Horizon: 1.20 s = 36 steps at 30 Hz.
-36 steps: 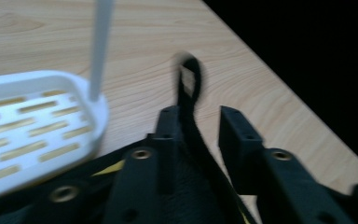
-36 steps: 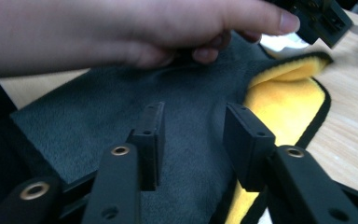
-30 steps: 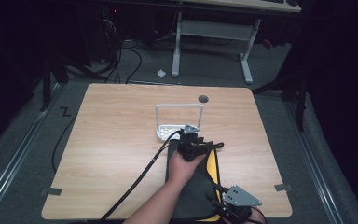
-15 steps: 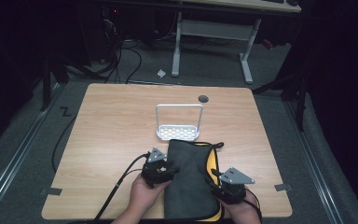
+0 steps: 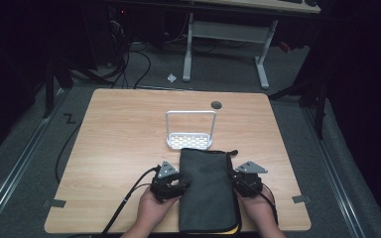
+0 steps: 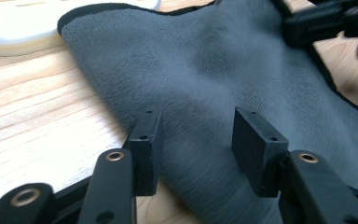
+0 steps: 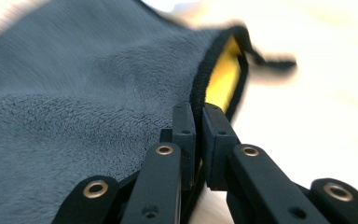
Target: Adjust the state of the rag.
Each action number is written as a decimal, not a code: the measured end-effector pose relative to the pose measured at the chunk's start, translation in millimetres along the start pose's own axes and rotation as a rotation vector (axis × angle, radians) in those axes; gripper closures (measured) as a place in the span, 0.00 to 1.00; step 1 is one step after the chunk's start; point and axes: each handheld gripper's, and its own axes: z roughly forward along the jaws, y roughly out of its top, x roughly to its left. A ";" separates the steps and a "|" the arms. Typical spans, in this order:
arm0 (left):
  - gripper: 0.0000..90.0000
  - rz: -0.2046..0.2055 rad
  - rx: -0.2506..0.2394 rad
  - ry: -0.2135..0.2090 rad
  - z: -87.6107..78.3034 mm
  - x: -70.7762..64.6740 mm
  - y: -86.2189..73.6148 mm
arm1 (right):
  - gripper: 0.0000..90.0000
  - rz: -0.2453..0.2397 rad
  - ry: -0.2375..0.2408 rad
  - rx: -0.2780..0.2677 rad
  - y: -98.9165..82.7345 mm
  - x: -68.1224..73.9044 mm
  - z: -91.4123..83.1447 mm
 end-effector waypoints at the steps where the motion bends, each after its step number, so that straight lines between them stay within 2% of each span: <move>1: 0.58 -0.007 -0.004 -0.005 0.5 0.0 1.2 | 0.95 0.003 -0.007 0.031 -4.0 -3.5 2.9; 2: 0.58 -0.011 -0.006 -0.005 1.5 0.2 2.6 | 0.94 0.009 -0.007 0.057 -7.3 -6.0 5.6; 5: 0.57 -0.025 0.015 -0.010 7.7 0.0 6.9 | 0.81 0.018 -0.023 0.052 -9.5 -8.0 2.5; 6: 0.56 -0.015 0.024 -0.011 9.5 -2.3 7.7 | 0.75 0.022 -0.033 0.048 -10.2 -7.9 0.8; 7: 0.56 0.000 0.025 -0.015 10.5 -5.5 7.6 | 0.73 0.023 -0.038 0.038 -11.1 -8.5 -0.9; 9: 0.56 0.042 0.034 -0.005 12.3 -12.1 5.9 | 0.72 0.020 -0.050 0.007 -10.9 -8.3 -6.1; 11: 0.57 0.075 0.044 0.013 13.4 -16.0 3.2 | 0.74 0.000 -0.070 -0.055 -7.9 -5.4 -13.5; 13: 0.57 0.088 0.044 0.015 13.2 -18.1 1.2 | 0.79 -0.013 -0.028 -0.116 -0.7 -0.4 -16.0; 14: 0.57 0.098 0.048 0.017 13.1 -19.0 0.8 | 0.82 -0.030 -0.031 -0.122 4.4 2.2 -13.0; 17: 0.57 0.116 0.076 0.028 16.1 -19.3 -0.9 | 0.85 -0.032 -0.034 -0.094 16.7 3.8 5.9; 19: 0.58 0.124 0.081 0.034 16.3 -19.7 -1.5 | 0.87 -0.023 -0.057 -0.032 18.4 0.5 21.6; 21: 0.61 0.153 0.092 0.051 15.8 -21.7 -2.2 | 0.87 -0.005 -0.058 0.030 13.8 -3.1 30.0; 25: 0.63 0.181 0.104 0.052 11.7 -24.5 -5.2 | 0.87 0.006 -0.055 0.043 2.9 -5.6 18.8; 27: 0.64 0.198 0.107 0.052 6.6 -26.0 -9.1 | 0.87 0.032 -0.028 0.034 -1.0 -7.4 16.7; 29: 0.64 0.199 0.108 0.046 -2.2 -25.3 -14.7 | 0.87 0.038 -0.004 0.028 -0.1 -5.0 18.2; 33: 0.67 0.178 0.106 0.050 -19.6 -15.9 -23.8 | 0.87 -0.003 0.019 0.019 6.4 11.7 26.4; 36: 0.67 0.148 0.107 0.061 -34.6 -2.1 -29.4 | 0.87 -0.016 0.046 0.012 12.7 25.7 33.2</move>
